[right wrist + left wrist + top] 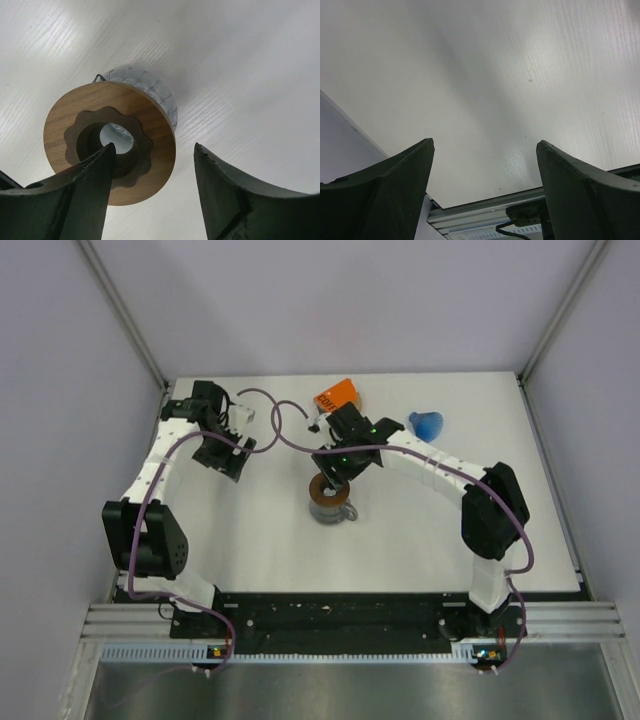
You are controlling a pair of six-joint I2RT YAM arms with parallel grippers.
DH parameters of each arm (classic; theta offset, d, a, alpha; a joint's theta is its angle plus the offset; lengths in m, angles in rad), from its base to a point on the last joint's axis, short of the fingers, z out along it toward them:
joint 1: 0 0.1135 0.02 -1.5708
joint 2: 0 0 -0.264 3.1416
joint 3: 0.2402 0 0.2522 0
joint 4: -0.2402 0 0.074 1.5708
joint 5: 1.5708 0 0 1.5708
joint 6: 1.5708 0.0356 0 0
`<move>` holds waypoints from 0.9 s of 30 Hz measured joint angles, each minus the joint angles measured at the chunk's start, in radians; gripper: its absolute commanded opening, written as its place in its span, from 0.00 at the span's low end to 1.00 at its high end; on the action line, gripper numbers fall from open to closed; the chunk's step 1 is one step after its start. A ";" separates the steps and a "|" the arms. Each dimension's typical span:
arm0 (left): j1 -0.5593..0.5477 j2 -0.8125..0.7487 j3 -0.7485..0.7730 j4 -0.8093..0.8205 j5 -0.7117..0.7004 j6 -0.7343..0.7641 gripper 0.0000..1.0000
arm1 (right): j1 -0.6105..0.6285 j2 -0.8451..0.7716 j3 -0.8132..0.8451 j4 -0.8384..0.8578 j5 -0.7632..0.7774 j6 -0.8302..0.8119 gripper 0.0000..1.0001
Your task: Place the coffee filter in the dripper
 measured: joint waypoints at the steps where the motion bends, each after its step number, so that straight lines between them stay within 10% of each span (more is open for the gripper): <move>1: 0.000 0.000 0.000 0.000 0.006 0.000 0.89 | 0.000 0.000 0.006 -0.007 0.000 -0.006 0.68; 10: 0.000 0.000 0.011 -0.003 0.050 -0.014 0.88 | -0.058 -0.043 0.102 -0.019 -0.006 -0.017 0.71; 18: 0.000 0.000 0.015 -0.003 0.096 -0.017 0.88 | -0.458 -0.227 -0.054 0.227 0.076 0.129 0.92; 27: -0.004 0.000 0.015 -0.004 0.126 -0.019 0.88 | -0.649 0.033 0.026 0.383 0.016 0.207 0.78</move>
